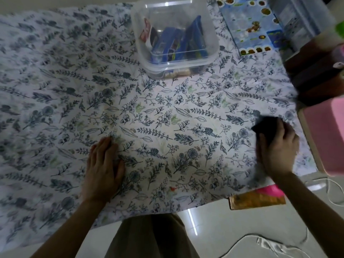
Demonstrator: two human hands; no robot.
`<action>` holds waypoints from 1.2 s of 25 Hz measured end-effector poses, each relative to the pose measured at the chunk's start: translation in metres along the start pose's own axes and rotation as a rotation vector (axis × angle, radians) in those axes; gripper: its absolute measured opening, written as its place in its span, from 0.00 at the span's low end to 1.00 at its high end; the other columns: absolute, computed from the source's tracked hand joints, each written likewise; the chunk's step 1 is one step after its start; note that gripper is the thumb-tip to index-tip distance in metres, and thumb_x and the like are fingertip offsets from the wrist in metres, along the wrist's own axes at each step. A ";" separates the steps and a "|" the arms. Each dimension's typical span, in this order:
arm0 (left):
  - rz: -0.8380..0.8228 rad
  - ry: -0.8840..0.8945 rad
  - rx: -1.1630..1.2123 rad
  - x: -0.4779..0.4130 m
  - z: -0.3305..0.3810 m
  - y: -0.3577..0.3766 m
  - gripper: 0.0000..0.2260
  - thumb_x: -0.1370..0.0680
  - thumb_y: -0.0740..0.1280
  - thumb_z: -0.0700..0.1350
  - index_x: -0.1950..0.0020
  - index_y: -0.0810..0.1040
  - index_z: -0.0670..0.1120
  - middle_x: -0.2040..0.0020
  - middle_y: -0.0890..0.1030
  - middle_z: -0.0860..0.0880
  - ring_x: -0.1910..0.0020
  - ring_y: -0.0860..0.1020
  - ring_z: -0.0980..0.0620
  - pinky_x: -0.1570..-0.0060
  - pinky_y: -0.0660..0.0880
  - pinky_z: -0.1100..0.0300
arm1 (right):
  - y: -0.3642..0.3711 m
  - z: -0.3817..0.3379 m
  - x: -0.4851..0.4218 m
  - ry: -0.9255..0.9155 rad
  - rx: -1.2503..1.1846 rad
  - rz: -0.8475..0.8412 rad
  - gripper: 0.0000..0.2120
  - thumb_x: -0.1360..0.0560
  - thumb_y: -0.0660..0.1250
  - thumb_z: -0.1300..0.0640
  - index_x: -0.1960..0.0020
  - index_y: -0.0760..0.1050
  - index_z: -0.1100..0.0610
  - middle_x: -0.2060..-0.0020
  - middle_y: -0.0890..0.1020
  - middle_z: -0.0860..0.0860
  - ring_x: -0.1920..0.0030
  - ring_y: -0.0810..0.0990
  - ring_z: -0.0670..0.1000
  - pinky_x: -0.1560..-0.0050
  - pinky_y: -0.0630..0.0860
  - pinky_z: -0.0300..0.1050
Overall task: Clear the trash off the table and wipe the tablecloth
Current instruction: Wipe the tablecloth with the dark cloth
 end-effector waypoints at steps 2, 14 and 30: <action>0.002 -0.003 -0.002 0.001 0.000 0.000 0.25 0.23 0.54 0.55 0.31 0.65 0.41 0.27 0.65 0.39 0.26 0.59 0.42 0.26 0.56 0.44 | 0.016 -0.057 -0.004 0.005 -0.039 0.027 0.28 0.22 0.57 0.46 0.28 0.58 0.61 0.34 0.67 0.67 0.38 0.66 0.67 0.38 0.66 0.66; 0.014 0.007 -0.010 -0.002 0.000 0.000 0.24 0.23 0.56 0.52 0.31 0.66 0.41 0.27 0.65 0.40 0.25 0.59 0.44 0.25 0.56 0.45 | 0.038 -0.183 0.176 -1.074 -0.035 -0.223 0.23 0.25 0.62 0.49 0.31 0.65 0.48 0.35 0.70 0.56 0.36 0.70 0.56 0.32 0.68 0.58; -0.020 0.006 -0.035 -0.001 -0.002 0.004 0.25 0.22 0.54 0.54 0.29 0.64 0.43 0.25 0.62 0.42 0.24 0.56 0.46 0.24 0.52 0.48 | 0.052 -0.292 0.072 -0.735 -0.134 -0.153 0.31 0.27 0.64 0.45 0.28 0.61 0.53 0.33 0.71 0.60 0.36 0.68 0.61 0.32 0.62 0.60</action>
Point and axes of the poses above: each hand's wrist, its own x-axis away from the middle knuckle, its own y-axis out of the palm, z = x × y, the point moved 8 cm from there along -x, towards the middle knuckle
